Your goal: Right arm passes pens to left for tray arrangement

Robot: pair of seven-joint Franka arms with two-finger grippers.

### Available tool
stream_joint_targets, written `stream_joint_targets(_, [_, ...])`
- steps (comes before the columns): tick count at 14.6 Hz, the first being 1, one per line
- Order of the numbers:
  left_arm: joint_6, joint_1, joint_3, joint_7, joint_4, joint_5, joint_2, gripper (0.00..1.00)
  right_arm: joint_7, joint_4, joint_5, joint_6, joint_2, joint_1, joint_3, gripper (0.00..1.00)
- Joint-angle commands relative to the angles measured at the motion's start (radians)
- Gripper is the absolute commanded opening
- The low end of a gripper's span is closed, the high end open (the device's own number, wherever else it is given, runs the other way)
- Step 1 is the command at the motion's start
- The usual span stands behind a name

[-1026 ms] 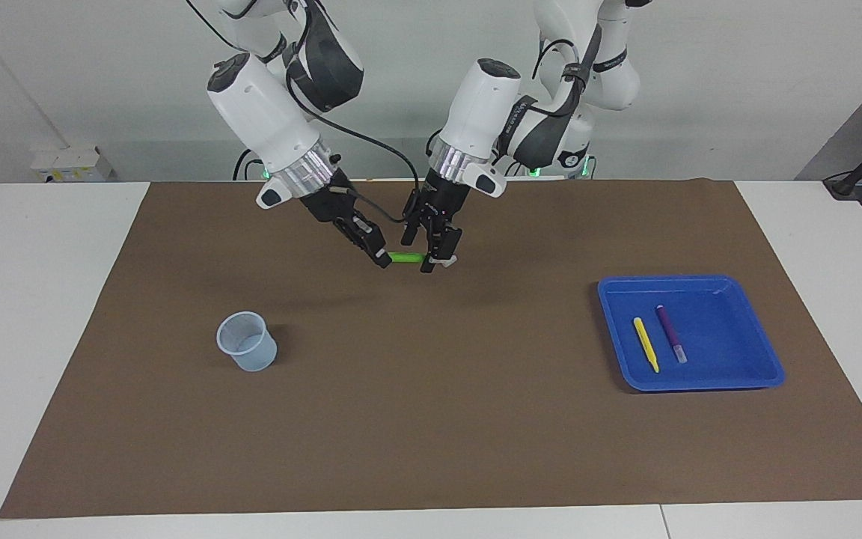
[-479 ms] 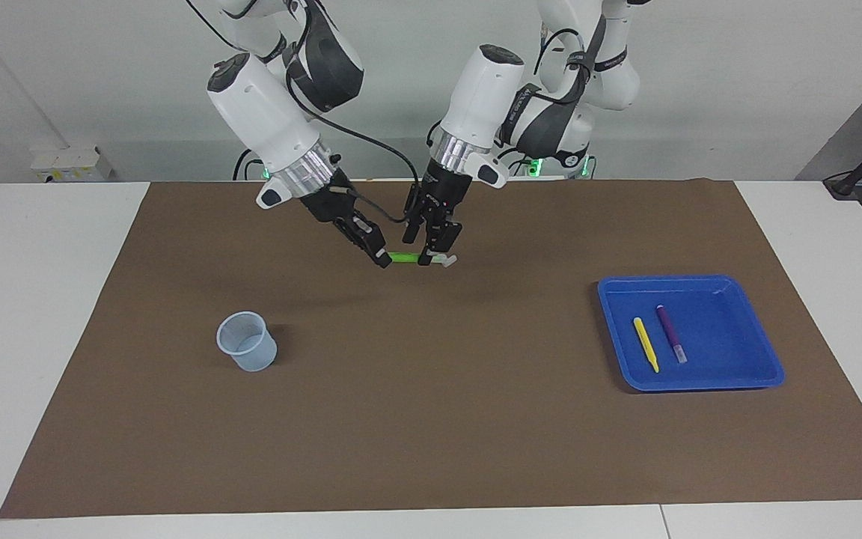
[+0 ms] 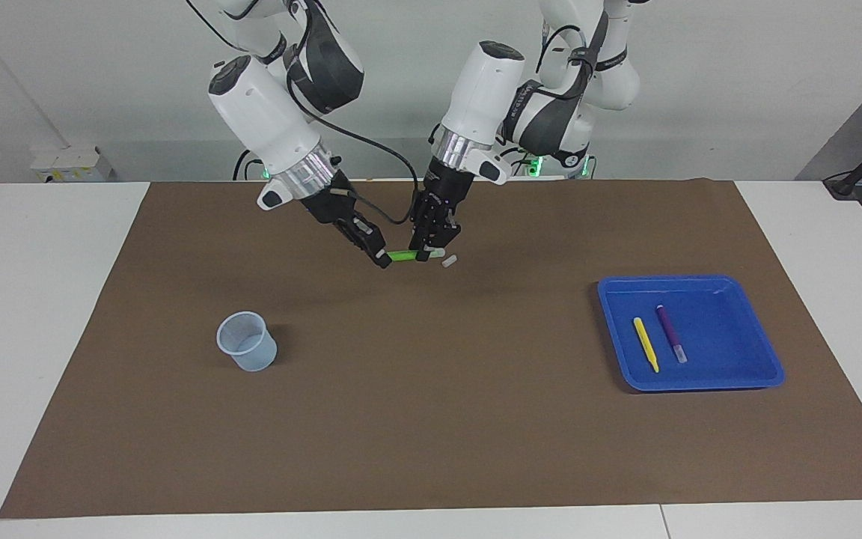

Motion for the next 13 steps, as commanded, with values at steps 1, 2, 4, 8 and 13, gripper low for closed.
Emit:
stream_joint_targets(1, [-0.011,-0.009,0.001,-0.011,-0.028,0.017,-0.021,0.20,0.007,-0.007,0.025,0.024,-0.012,-0.001,0.004,0.00])
stream_joint_targets(2, [-0.009,-0.009,0.001,-0.011,-0.028,0.017,-0.021,0.20,0.007,-0.007,0.025,0.024,-0.012,-0.001,0.004,0.00])
stream_joint_targets(4, [-0.007,-0.009,0.001,-0.013,-0.025,0.017,-0.020,0.20,0.006,-0.007,0.025,0.024,-0.012,-0.001,0.004,0.00])
stream_joint_targets(8, [-0.003,-0.006,0.001,-0.016,-0.020,0.017,-0.018,0.18,-0.002,-0.007,0.025,0.024,-0.012,-0.001,0.004,0.00])
stream_joint_targets(13, [-0.003,-0.005,0.001,-0.016,-0.017,0.017,-0.017,0.16,-0.009,-0.001,0.024,0.021,-0.021,-0.005,0.002,1.00])
